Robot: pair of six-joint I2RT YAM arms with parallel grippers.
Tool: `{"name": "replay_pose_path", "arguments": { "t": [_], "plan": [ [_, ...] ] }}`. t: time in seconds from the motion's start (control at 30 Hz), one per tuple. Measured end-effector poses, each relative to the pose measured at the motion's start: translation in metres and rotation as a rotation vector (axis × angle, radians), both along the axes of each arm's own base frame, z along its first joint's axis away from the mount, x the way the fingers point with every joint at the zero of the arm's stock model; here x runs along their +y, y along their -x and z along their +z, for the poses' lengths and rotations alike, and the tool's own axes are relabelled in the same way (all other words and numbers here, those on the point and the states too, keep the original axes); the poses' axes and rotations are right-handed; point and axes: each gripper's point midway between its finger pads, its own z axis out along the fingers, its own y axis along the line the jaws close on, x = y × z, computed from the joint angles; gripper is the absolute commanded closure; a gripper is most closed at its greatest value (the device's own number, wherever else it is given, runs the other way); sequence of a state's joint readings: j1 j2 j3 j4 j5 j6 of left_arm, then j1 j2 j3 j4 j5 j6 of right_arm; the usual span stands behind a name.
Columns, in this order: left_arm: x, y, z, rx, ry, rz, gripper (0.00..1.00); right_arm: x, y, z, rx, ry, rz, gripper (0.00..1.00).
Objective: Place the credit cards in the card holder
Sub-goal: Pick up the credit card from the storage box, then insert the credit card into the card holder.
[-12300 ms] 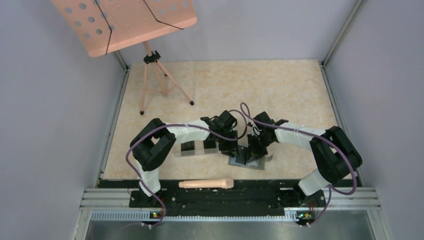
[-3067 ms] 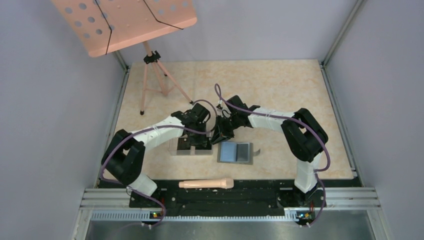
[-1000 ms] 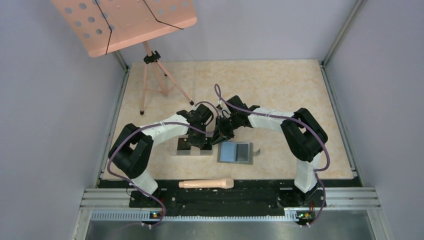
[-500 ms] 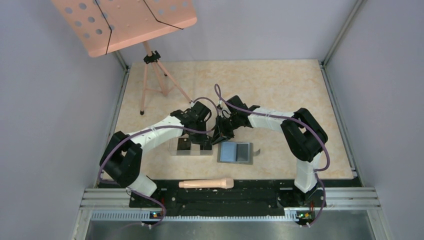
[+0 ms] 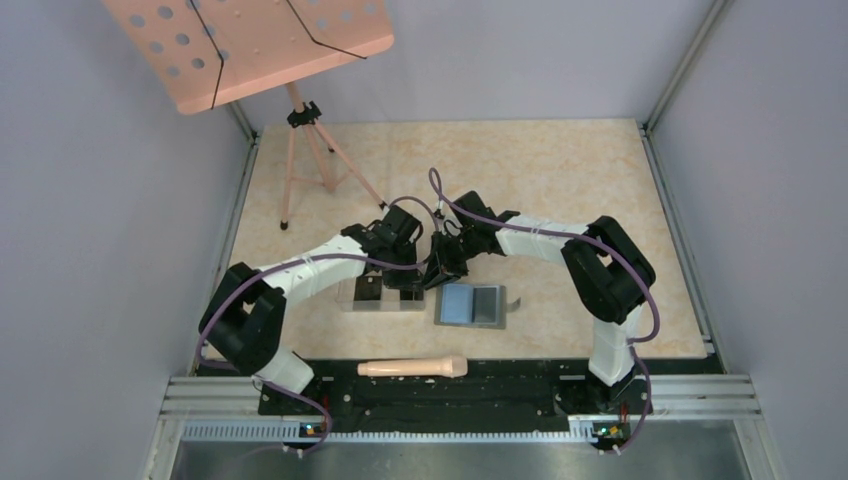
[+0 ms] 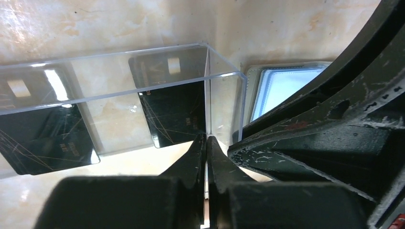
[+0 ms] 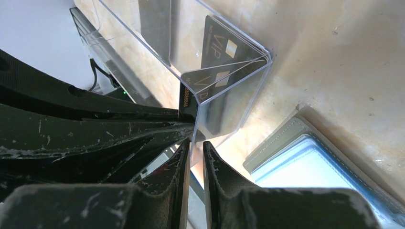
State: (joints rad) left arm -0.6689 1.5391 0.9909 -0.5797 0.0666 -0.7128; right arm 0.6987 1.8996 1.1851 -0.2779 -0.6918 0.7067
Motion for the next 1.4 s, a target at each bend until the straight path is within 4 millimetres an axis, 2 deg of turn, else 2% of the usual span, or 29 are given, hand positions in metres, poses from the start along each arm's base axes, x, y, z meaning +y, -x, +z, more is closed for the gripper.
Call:
{"name": "replay_pose_path", "arguments": {
  "t": [0.13,0.33,0.43,0.5,0.57,0.63,0.73,0.83,0.93,1.03,1.17,1.3,1.4],
  "plan": [
    [0.004,0.0,-0.002,0.001,-0.019,0.007,1.0,0.0,0.0,0.0,-0.004,0.0,0.003,0.8],
    [0.014,-0.002,0.009,-0.033,-0.055,0.028,1.0,-0.003,-0.001,-0.002,-0.015,0.021,0.0,0.49],
    [0.02,-0.002,0.033,-0.088,-0.046,0.038,1.0,-0.007,-0.002,0.005,-0.041,0.033,-0.011,0.36],
    [0.022,-0.004,0.055,-0.145,-0.019,0.043,1.0,-0.008,-0.004,0.019,-0.078,0.024,-0.021,0.3],
    [0.023,-0.004,0.078,-0.205,0.02,0.041,1.0,-0.01,-0.006,0.038,-0.126,0.002,-0.03,0.27],
    [0.024,-0.001,0.1,-0.262,0.068,0.03,1.0,-0.013,-0.009,0.067,-0.191,-0.041,-0.044,0.25],
    [0.019,0.005,0.127,-0.335,0.174,0.007,1.0,-0.024,-0.005,0.103,-0.271,-0.112,-0.065,0.24],
    [0.007,0.015,0.144,-0.391,0.319,-0.031,1.0,-0.045,0.003,0.124,-0.3,-0.194,-0.099,0.24],
    [-0.007,0.024,0.146,-0.394,0.463,-0.055,1.0,-0.068,0.008,0.126,-0.278,-0.265,-0.151,0.28],
    [-0.024,0.031,0.141,-0.361,0.609,-0.07,1.0,-0.083,0.016,0.119,-0.225,-0.32,-0.177,0.34],
    [-0.042,0.04,0.151,-0.335,0.779,-0.107,1.0,-0.084,0.027,0.122,-0.181,-0.387,-0.154,0.41],
    [-0.054,0.045,0.178,-0.352,0.903,-0.171,1.0,-0.081,0.033,0.14,-0.186,-0.487,-0.117,0.54],
    [-0.058,0.049,0.19,-0.363,0.952,-0.205,1.0,-0.078,0.034,0.156,-0.2,-0.548,-0.097,0.63]
  ]
}}
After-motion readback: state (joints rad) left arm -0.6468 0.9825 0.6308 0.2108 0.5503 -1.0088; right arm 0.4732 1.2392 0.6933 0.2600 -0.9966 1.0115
